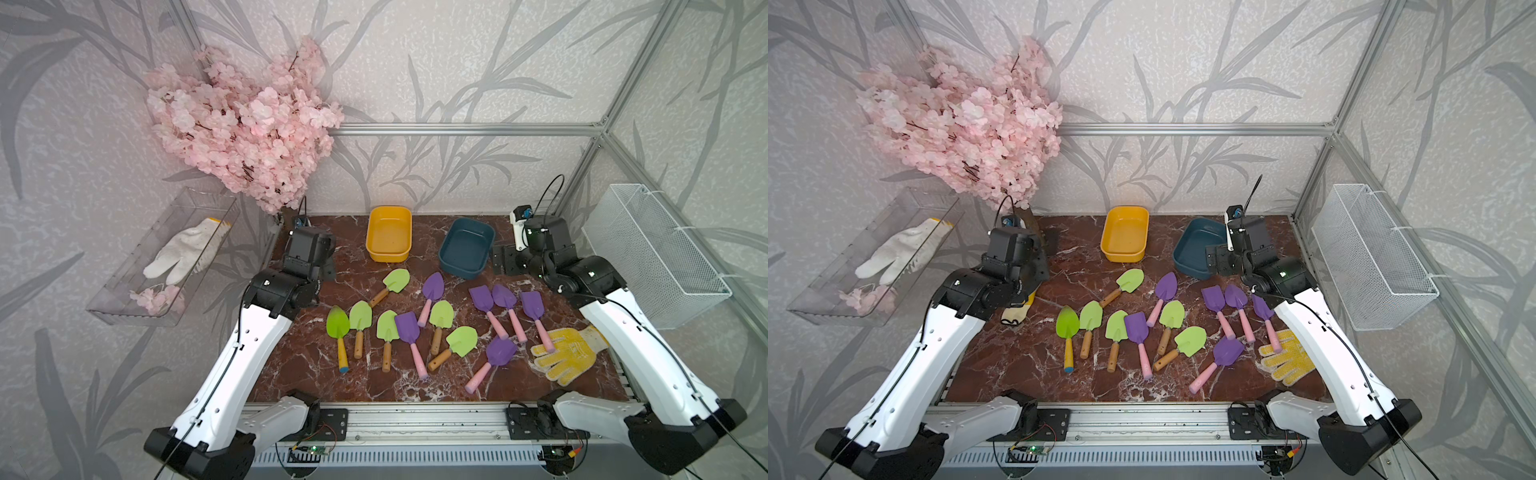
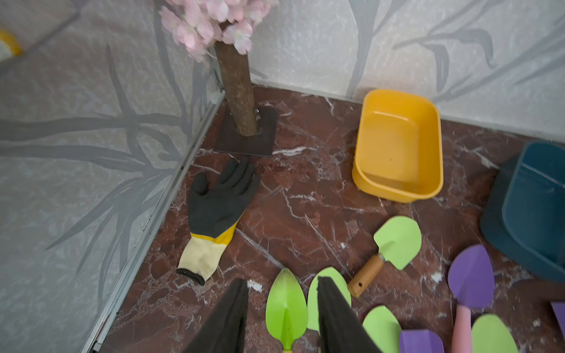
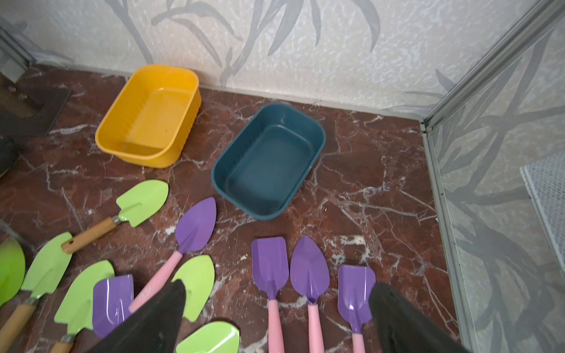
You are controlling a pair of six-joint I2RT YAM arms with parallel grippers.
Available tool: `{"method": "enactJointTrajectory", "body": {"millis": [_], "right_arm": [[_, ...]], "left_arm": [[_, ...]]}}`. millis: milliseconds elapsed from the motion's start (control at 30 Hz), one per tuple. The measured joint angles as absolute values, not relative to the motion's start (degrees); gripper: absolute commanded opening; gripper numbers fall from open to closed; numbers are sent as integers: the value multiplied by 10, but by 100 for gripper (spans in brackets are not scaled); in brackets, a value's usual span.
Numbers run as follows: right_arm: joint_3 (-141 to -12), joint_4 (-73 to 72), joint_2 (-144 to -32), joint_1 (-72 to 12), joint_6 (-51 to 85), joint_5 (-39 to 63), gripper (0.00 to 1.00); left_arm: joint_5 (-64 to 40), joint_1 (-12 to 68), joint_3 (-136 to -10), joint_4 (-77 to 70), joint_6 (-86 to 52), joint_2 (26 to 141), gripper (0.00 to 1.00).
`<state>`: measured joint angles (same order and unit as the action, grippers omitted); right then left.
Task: Sort the small shovels by color and place them into the storage box
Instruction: Pick up the shovel from the center of the board.
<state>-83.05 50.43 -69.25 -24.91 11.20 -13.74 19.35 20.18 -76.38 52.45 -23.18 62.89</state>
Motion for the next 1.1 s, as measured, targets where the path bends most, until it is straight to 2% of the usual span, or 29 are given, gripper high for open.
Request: {"method": "enactJointTrajectory", "body": {"millis": [133, 233, 433, 667, 767, 967, 1100], "right_arm": [[-857, 552, -700, -249, 128, -110, 99], [-851, 574, -700, -249, 142, -84, 100], [-830, 588, -702, -249, 155, -47, 100], [-821, 588, -717, -249, 154, -27, 100], [-815, 588, -715, -249, 150, -25, 100], [-798, 590, -713, -249, 144, -24, 100], [-793, 590, -713, -249, 138, -23, 100]], "left_arm": [[92, 208, -745, 522, -229, 628, 39], [58, 215, -743, 530, -255, 645, 40], [102, 248, -698, 601, -402, 645, 41], [90, 256, -545, 610, -566, 598, 41], [77, 258, -497, 597, -594, 597, 41], [63, 258, -455, 554, -621, 593, 51], [37, 258, -415, 520, -637, 617, 54]]}}
